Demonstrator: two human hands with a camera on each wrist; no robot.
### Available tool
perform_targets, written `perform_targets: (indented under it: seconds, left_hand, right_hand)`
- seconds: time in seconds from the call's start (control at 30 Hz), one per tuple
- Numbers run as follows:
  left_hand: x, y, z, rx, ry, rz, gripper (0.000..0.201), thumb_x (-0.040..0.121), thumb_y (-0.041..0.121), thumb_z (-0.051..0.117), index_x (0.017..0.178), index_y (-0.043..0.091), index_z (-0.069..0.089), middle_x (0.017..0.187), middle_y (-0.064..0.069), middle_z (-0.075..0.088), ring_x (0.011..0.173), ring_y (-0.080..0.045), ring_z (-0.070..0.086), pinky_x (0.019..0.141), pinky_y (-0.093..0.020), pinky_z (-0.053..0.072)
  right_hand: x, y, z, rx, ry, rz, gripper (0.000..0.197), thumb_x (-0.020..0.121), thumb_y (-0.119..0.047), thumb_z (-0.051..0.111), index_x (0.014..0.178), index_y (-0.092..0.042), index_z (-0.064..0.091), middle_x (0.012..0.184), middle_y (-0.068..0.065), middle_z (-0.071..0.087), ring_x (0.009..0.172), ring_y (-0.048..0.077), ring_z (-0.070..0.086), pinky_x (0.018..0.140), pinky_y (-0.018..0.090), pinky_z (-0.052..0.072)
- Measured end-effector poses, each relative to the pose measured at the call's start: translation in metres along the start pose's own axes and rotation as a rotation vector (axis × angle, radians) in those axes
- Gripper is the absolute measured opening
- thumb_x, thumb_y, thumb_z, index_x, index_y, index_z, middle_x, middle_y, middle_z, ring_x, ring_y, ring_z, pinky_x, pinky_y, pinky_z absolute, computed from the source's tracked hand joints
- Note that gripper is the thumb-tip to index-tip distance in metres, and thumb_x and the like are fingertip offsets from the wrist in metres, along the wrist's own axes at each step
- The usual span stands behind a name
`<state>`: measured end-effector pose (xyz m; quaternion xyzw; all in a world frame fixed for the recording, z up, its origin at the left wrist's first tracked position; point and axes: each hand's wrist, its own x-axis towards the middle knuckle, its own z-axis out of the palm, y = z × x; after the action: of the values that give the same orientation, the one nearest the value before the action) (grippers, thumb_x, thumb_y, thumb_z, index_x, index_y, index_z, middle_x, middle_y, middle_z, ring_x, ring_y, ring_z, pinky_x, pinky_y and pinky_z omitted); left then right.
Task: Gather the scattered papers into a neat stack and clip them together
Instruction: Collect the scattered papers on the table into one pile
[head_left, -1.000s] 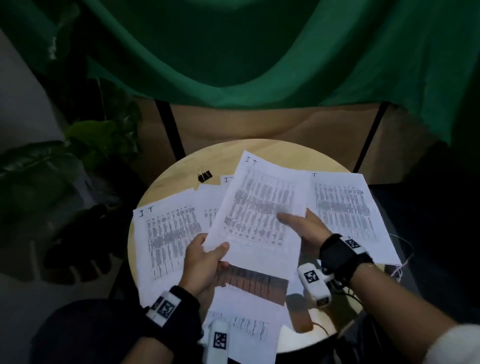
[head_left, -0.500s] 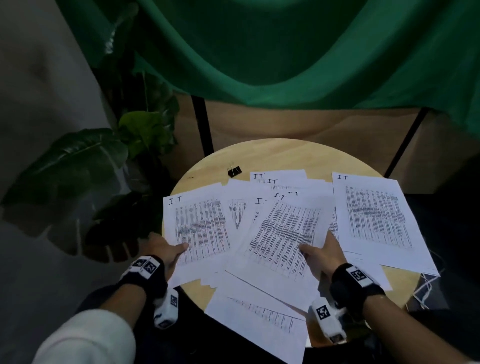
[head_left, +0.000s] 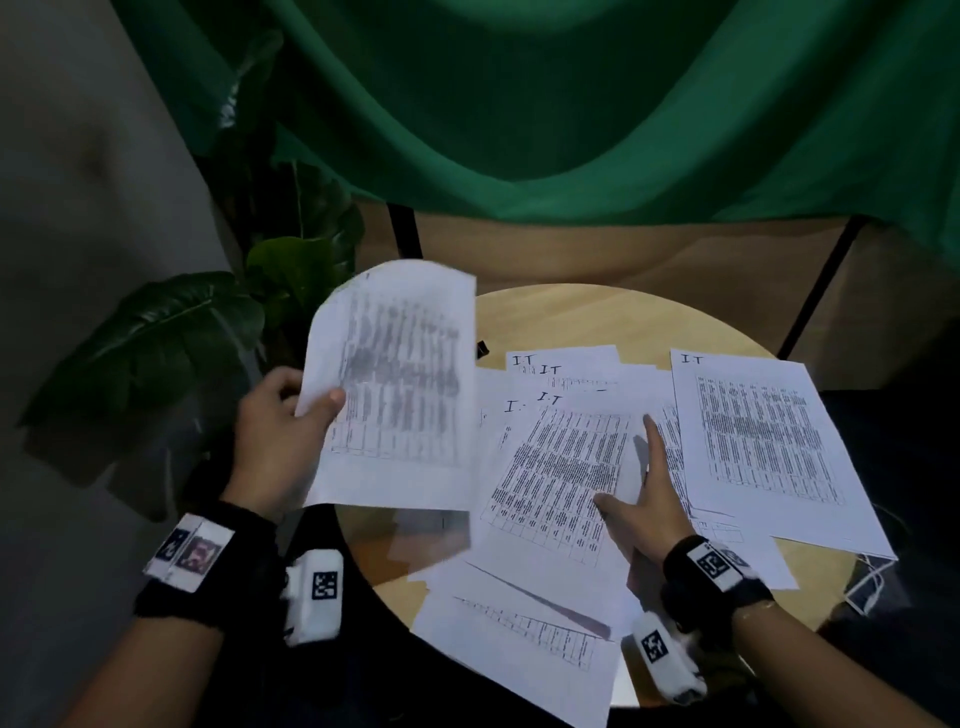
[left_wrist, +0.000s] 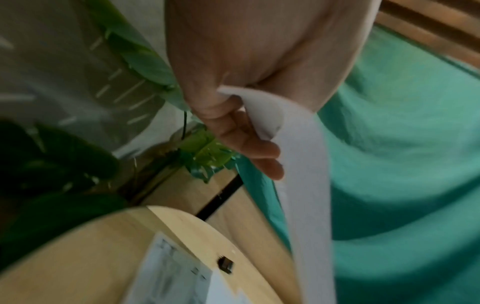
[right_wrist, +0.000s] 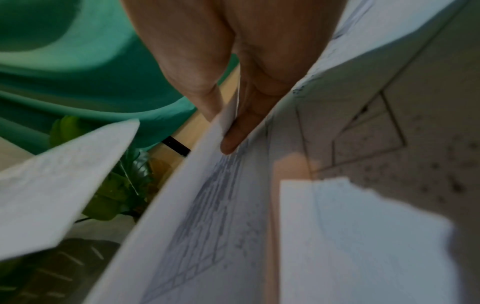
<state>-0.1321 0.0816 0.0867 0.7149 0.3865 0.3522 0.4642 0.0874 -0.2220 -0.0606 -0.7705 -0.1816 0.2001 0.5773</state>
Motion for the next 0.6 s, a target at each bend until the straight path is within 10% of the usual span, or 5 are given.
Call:
perform_targets:
  seconds: [0.13, 0.23, 0.37, 0.6]
  left_hand:
    - [-0.023, -0.006, 0.039, -0.092, -0.136, 0.003, 0.016, 0.100, 0.013, 0.080, 0.109, 0.007, 0.068, 0.098, -0.003, 0.083, 0.082, -0.016, 0.082, 0.065, -0.030, 0.063]
    - [-0.048, -0.033, 0.090, -0.028, -0.276, -0.008, 0.015, 0.098, 0.011, 0.083, 0.106, 0.006, 0.071, 0.100, -0.007, 0.084, 0.087, -0.024, 0.083, 0.074, -0.041, 0.067]
    - [-0.076, -0.069, 0.147, 0.058, -0.387, -0.073, 0.012, 0.098, 0.015, 0.083, 0.099, 0.012, 0.071, 0.096, -0.001, 0.084, 0.094, -0.031, 0.081, 0.078, -0.046, 0.066]
    - [-0.085, -0.082, 0.187, 0.206, -0.516, -0.102, 0.025, 0.089, 0.047, 0.084, 0.098, 0.029, 0.069, 0.099, -0.005, 0.075, 0.096, -0.030, 0.075, 0.093, -0.048, 0.065]
  right_hand:
    - [0.003, 0.004, -0.005, 0.118, -0.005, 0.030, 0.054, 0.095, 0.007, 0.060, 0.123, -0.037, 0.072, 0.152, 0.000, 0.057, 0.145, 0.017, 0.047, 0.117, 0.036, 0.036]
    - [0.001, -0.005, -0.018, 0.418, 0.009, 0.228, 0.024, 0.101, -0.026, 0.063, 0.095, -0.025, 0.086, 0.129, 0.006, 0.073, 0.128, 0.021, 0.063, 0.116, 0.039, 0.040]
    - [-0.008, -0.007, -0.044, 0.565, -0.005, 0.372, 0.090, 0.077, -0.083, 0.061, 0.147, -0.025, 0.060, 0.142, 0.000, 0.063, 0.142, 0.024, 0.051, 0.122, 0.051, 0.030]
    - [-0.007, 0.018, -0.052, 0.432, 0.072, 0.333, 0.083, 0.088, -0.018, 0.082, 0.156, 0.000, 0.038, 0.157, 0.013, 0.048, 0.139, 0.033, 0.054, 0.105, 0.037, 0.045]
